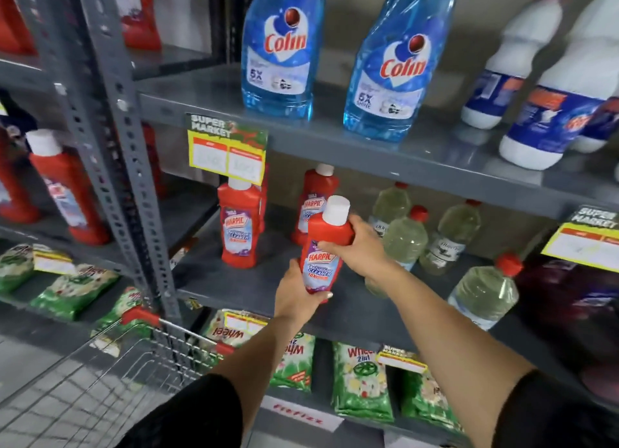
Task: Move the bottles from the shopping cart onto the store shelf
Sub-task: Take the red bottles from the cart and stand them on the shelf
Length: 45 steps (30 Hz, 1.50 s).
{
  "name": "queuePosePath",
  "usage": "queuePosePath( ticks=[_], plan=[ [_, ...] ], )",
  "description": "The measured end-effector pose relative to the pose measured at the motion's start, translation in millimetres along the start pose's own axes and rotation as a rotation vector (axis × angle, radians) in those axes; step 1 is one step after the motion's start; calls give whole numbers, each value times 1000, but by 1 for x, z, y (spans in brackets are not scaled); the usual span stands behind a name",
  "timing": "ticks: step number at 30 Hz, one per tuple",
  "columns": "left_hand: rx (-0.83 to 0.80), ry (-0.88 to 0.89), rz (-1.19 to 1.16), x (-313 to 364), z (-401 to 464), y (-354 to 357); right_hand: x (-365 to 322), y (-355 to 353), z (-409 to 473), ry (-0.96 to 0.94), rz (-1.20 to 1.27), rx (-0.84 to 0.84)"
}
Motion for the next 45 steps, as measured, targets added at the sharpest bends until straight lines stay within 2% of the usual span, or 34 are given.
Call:
queuePosePath(
  ticks=[3, 8, 12, 15, 19, 21, 24, 27, 33, 40, 45],
  plan=[
    [5, -18, -17, -8, 15, 12, 10, 5, 12, -19, -31, 12],
    [-15, -16, -78, -15, 34, 22, 26, 7, 27, -42, 69, 74],
    [-63, -23, -154, -16, 36, 27, 46, 11, 30, 45, 247, 115],
    [-70, 39, -69, -24, 31, 9, 67, 25, 28, 120, 287, 70],
    [275, 252, 321, -41, 22, -66, 102, 55, 16, 217, 195, -10],
    [423, 190, 412, -61, 22, -105, 118, 70, 11, 263, 133, -26],
    [537, 61, 347, -82, 30, -138, 135, 83, 7, 346, 45, -9],
    [492, -11, 248, -87, 48, -137, 139, 83, 9, 376, -15, 73],
    [488, -131, 466, -90, 69, -128, 134, 89, 11, 386, -24, 100],
    [537, -106, 503, -87, 61, -132, 116, 99, -4, 332, -32, 98],
    [469, -38, 450, -99, 54, -144, 107, 107, -20, 312, -24, 89]
  ],
)
Point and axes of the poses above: each hand's wrist, its own z-axis towards the middle knuckle, its own y-axis out of the palm, x = y × z, the point moved 9 cm from there along z, towards the middle knuckle, and after that the axes turned 6 degrees about -z, right-handed, at the moved point
